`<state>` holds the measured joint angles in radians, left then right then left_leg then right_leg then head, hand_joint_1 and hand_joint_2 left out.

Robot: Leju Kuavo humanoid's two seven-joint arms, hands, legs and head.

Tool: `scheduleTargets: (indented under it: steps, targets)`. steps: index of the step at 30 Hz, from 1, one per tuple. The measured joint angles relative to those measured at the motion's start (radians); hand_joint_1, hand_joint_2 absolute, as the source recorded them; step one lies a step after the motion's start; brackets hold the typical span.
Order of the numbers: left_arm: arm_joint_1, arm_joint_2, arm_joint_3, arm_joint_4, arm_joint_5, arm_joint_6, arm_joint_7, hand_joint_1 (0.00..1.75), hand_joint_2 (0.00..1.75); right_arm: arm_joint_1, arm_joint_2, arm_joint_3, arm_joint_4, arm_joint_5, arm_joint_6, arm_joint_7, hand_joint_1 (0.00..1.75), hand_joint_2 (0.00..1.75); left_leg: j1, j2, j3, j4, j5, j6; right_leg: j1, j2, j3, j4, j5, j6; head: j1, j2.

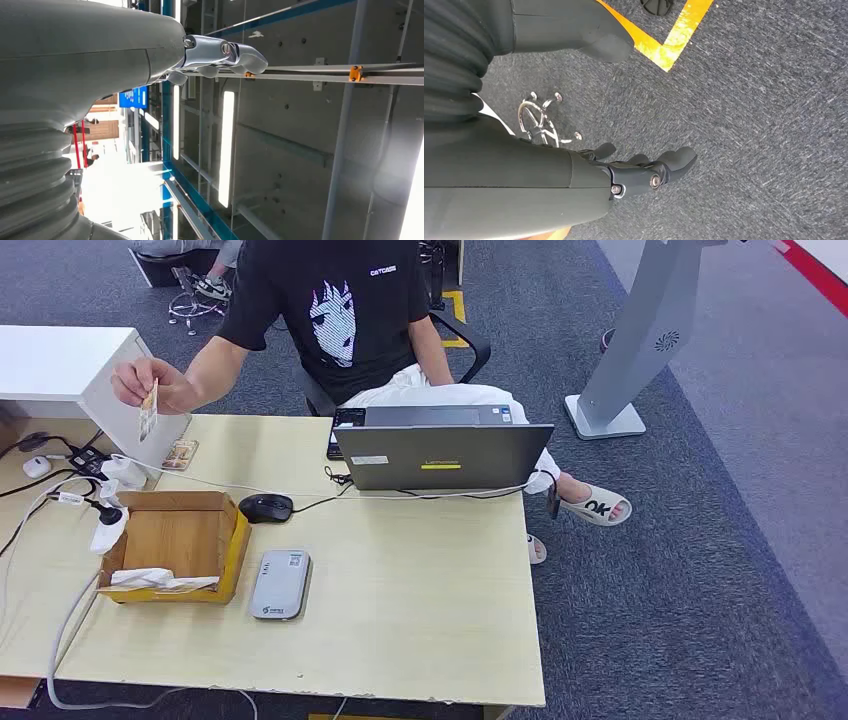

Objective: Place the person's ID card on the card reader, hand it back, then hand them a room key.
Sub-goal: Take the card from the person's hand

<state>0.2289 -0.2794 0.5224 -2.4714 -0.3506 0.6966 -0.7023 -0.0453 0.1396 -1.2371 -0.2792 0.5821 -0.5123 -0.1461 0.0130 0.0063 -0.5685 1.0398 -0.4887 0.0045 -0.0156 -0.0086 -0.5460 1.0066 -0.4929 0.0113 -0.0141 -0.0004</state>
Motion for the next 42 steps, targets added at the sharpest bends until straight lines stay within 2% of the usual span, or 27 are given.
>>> scheduleTargets:
  steps: [27,29,30,32,34,35,36,38,42]
  targets:
    - [0.000,0.000,0.000,-0.002,0.000,0.000,0.000,0.00,1.75,0.000,0.000,-0.001,0.000,0.000,0.000,0.000,0.00,1.75,0.000,0.000,0.000,0.000,0.000,0.000,0.000,0.000,0.000,0.000,0.000,0.000,0.000,0.000]
    - [-0.006,0.004,-0.004,0.002,-0.020,-0.015,0.020,0.00,1.75,0.000,0.000,-0.001,0.001,0.008,0.013,0.012,0.00,1.75,0.000,0.000,0.001,0.000,0.000,0.000,0.000,0.000,-0.004,-0.001,0.000,0.000,0.000,0.000]
    - [-0.033,0.022,-0.016,0.033,-0.066,-0.045,0.062,0.00,1.75,0.001,0.000,0.002,0.002,0.022,0.037,0.035,0.00,1.75,-0.001,-0.001,0.001,0.001,0.001,0.001,0.000,-0.002,-0.006,-0.002,0.000,0.001,0.000,0.000]
    - [-0.173,0.093,-0.082,0.207,-0.263,-0.175,0.234,0.00,1.75,-0.004,-0.001,0.013,0.008,0.062,0.100,0.097,0.00,1.75,-0.001,-0.015,-0.003,0.000,0.007,0.002,-0.001,-0.016,-0.008,-0.002,0.000,0.001,0.001,0.000]
    - [-0.348,0.175,-0.186,0.507,-0.538,-0.328,0.442,0.00,1.75,-0.023,-0.002,0.027,0.015,0.088,0.136,0.133,0.00,1.75,-0.002,-0.026,-0.008,-0.002,0.013,0.000,-0.002,-0.029,-0.007,-0.001,0.005,-0.002,0.001,0.000]
    - [-0.401,0.203,-0.233,0.645,-0.651,-0.365,0.501,0.00,1.75,-0.033,-0.002,0.032,0.018,0.093,0.140,0.136,0.00,1.75,-0.001,-0.022,-0.009,-0.003,0.016,-0.003,-0.001,-0.024,-0.008,0.000,0.009,-0.004,0.000,0.000]
    - [-0.435,0.226,-0.273,0.760,-0.727,-0.379,0.533,0.00,1.75,-0.040,-0.002,0.036,0.019,0.097,0.143,0.138,0.00,1.75,0.000,-0.014,-0.011,-0.004,0.018,-0.004,0.000,-0.016,-0.012,0.001,0.014,-0.006,-0.001,0.000]
    - [-0.468,0.263,-0.328,0.895,-0.745,-0.354,0.534,0.00,1.75,-0.039,-0.002,0.042,0.021,0.102,0.143,0.139,0.00,1.75,0.001,0.003,-0.016,-0.004,0.022,-0.007,0.001,0.002,-0.020,0.002,0.023,-0.006,-0.003,0.000]
    - [-0.496,0.316,-0.386,1.012,-0.661,-0.338,0.545,0.00,1.75,-0.016,-0.003,0.043,0.023,0.108,0.144,0.143,0.00,1.75,0.000,0.010,-0.021,-0.003,0.023,-0.005,0.000,0.010,-0.028,0.002,0.025,-0.004,-0.003,0.000]
